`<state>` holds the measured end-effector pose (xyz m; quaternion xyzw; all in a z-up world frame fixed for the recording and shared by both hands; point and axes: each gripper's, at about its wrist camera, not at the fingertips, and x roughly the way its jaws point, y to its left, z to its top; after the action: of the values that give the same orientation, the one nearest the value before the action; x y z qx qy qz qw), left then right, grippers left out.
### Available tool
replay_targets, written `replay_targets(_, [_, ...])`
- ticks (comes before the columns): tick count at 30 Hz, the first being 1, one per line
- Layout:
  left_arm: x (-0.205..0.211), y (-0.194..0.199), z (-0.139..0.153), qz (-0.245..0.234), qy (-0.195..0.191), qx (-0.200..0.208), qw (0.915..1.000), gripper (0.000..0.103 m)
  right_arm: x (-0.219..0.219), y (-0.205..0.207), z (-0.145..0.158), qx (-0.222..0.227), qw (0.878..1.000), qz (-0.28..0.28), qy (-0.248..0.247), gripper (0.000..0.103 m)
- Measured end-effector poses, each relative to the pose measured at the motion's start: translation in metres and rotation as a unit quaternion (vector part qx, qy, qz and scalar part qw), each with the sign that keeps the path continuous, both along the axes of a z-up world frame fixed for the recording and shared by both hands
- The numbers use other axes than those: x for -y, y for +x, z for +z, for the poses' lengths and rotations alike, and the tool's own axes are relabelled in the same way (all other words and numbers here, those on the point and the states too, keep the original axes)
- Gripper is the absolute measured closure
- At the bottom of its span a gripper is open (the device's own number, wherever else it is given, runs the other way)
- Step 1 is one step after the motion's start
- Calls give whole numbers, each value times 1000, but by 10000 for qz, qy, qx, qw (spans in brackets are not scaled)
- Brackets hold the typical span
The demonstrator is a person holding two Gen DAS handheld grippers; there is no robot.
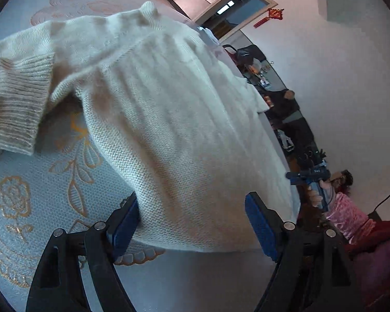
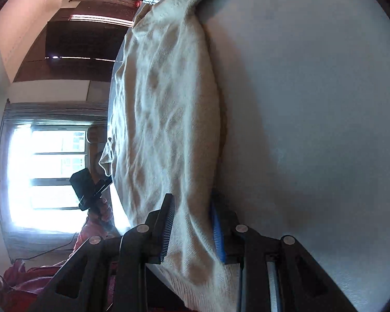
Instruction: Fold clothes
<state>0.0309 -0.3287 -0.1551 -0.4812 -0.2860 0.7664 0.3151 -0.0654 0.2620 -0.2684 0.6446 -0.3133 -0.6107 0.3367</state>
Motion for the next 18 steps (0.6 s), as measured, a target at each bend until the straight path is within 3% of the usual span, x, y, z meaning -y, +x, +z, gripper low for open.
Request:
replay_targets(3, [-5,1,0,-339,332,-20,9989,22,12,11,0,25,10000,-64,-38,75])
replay_targets(8, [-23,5,-2,-912,1028,326,9900,22,25,28,-2,59,10000,8,-48,73])
replay_targets(14, [-29,2,3,-563,1206,411,9902,22,32,38,2,-113,9999,47,57,74])
replay_targets(16, [-31,2,4,-447,1331,538,9886,22,36,39,10,-333,9985,231,369,81])
replay_targets(18, [-34,2,6,-388,1509,640,9857,23,30,38,13,-211,9975,335,580,90])
